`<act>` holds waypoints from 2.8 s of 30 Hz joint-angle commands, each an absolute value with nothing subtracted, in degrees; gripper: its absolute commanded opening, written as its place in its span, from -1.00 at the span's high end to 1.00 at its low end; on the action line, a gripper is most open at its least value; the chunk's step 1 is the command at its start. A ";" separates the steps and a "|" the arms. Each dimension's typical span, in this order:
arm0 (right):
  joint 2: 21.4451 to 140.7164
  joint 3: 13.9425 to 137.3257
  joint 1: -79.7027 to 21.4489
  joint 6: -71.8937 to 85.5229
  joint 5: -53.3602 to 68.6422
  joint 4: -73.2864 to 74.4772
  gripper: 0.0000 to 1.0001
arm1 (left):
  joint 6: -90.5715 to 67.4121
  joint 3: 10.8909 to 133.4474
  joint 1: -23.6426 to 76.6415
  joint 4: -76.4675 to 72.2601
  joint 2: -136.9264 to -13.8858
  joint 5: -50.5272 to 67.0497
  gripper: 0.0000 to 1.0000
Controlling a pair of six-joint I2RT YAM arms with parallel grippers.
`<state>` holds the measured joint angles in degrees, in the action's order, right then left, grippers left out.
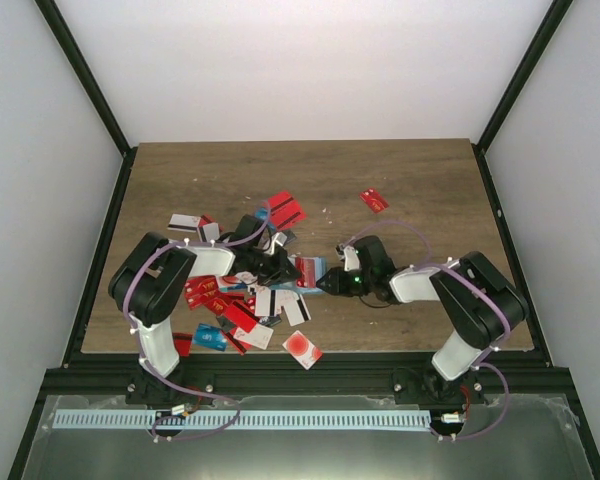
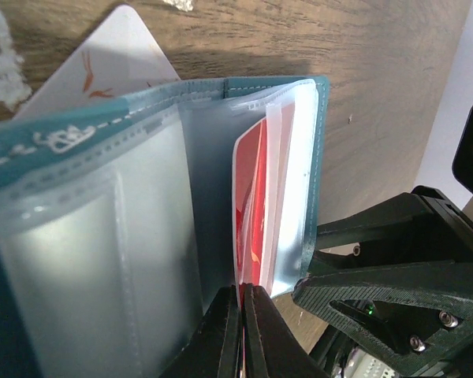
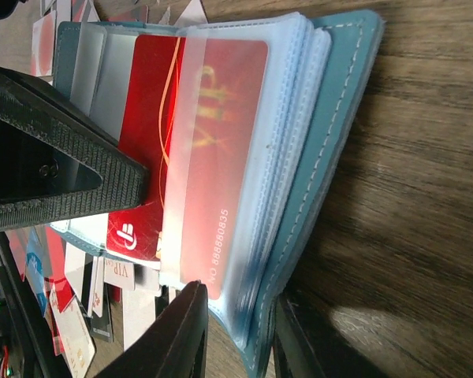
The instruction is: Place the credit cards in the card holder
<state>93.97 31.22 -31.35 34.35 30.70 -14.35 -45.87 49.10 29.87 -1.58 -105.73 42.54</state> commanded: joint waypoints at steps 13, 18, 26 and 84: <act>92.17 36.59 -33.75 32.02 20.62 9.38 0.20 | -42.27 50.80 31.28 2.28 -109.28 38.26 0.92; 89.26 39.19 -33.51 31.59 15.97 13.04 0.25 | -41.49 50.75 31.44 2.59 -109.62 38.09 0.92; 89.44 41.81 -33.46 30.98 10.23 16.07 0.38 | -40.57 51.13 31.64 3.37 -109.72 37.90 0.92; 93.98 44.53 -33.58 28.77 10.01 12.74 0.71 | -34.70 56.04 36.10 20.66 -97.25 27.70 -0.36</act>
